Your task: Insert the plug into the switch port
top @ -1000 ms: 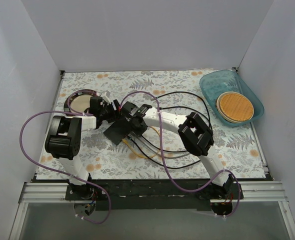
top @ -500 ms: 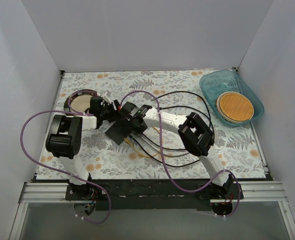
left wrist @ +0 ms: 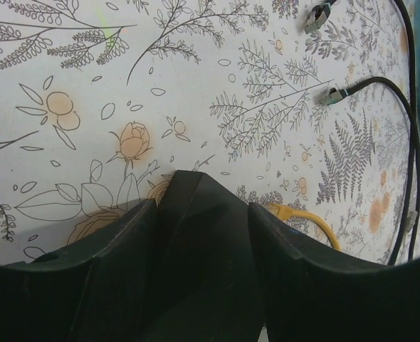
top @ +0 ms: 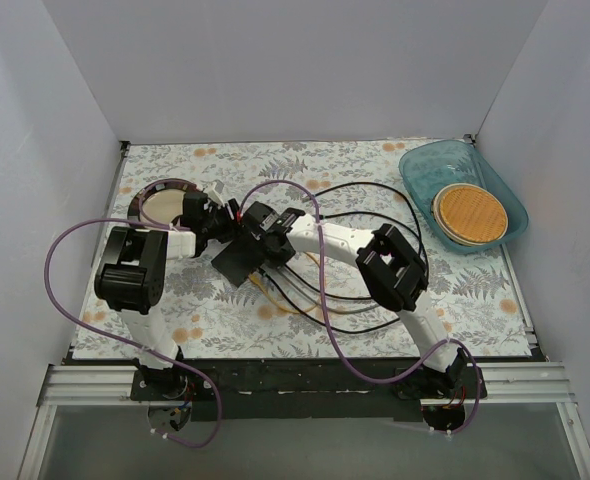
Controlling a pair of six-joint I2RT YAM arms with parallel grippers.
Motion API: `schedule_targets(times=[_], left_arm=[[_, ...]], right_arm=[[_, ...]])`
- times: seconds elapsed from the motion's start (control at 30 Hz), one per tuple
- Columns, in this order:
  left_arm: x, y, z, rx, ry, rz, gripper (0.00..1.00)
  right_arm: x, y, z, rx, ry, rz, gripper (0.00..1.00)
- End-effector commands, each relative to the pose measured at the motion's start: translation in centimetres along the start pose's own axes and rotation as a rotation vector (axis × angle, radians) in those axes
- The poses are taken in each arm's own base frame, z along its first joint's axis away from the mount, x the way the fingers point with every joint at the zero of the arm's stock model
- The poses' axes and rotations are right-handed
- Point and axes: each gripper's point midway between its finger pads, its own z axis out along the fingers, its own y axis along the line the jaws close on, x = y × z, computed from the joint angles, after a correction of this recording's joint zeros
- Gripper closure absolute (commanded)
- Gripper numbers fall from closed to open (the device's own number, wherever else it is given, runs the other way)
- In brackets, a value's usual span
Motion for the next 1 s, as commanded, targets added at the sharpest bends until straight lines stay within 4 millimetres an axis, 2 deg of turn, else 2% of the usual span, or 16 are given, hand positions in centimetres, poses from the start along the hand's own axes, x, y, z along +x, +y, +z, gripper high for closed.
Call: schedule_targets(times=[0.0,0.23,0.3,0.4,0.43,0.47,0.5,0.53,0.57,0.6,0.67,0.73,0.83,0.87,0.93,0.97], left_arm=[[7.4,-2.6,0.1,0.082,0.257,-0.063,0.5],[8.0,-2.8,0.1,0.094,0.278,-0.062,0.56],[7.7,-2.8,0.1,0.082,0.266,-0.052,0.53],[6.8,-2.3,0.2,0.034,0.233,-0.047,0.44],[6.1,-2.3,0.1,0.025,0.215,-0.04,0.41],[5.3,-2.2,0.1,0.001,0.188,-0.036,0.38],[4.8,-2.3,0.0,-0.008,0.172,-0.03,0.31],[3.9,-2.5,-0.3,-0.022,0.147,-0.023,0.24],[2.8,-2.3,-0.4,-0.051,0.11,-0.011,0.19],[2.0,-2.3,-0.6,-0.069,0.082,0.0,0.1],[0.0,-3.0,-1.7,-0.096,0.014,0.018,0.02],[-1.9,-3.1,-2.7,-0.139,-0.058,0.038,0.02],[-4.2,-5.1,-5.0,-0.116,-0.16,0.074,0.02],[-5.3,-6.5,-6.3,-0.085,-0.207,0.097,0.02],[-5.7,-7.9,-7.3,-0.033,-0.242,0.128,0.02],[-5.9,-8.5,-7.8,-0.015,-0.259,0.142,0.02]], right_arm=[[-10.8,-0.1,-2.2,-0.04,-0.373,0.063,0.99],[-13.7,-2.0,-3.9,-0.063,-0.473,0.117,0.99],[-13.7,-2.0,-4.2,-0.075,-0.477,0.117,0.99],[-12.4,-1.6,-4.3,-0.101,-0.462,0.108,0.97],[-10.8,-1.4,-3.5,-0.104,-0.429,0.105,0.89],[-10.3,-1.5,-4.2,-0.108,-0.431,0.107,0.81],[-9.9,-1.4,-4.3,-0.114,-0.435,0.109,0.68],[-9.2,-1.4,-4.4,-0.114,-0.432,0.116,0.62],[-7.5,-1.6,-4.4,-0.107,-0.408,0.119,0.55],[-6.8,-2.0,-4.5,-0.09,-0.404,0.126,0.45],[-5.1,-2.5,-5.1,-0.07,-0.392,0.139,0.36],[-4.1,-3.1,-5.6,-0.039,-0.391,0.147,0.25],[-3.1,-4.2,-7.5,-0.006,-0.414,0.16,0.14],[-3.5,-4.6,-9.2,-0.002,-0.453,0.17,0.12],[-2.6,-5.0,-10.1,0.006,-0.473,0.177,0.07],[-3.4,-5.4,-12.4,0.003,-0.546,0.191,0.05]])
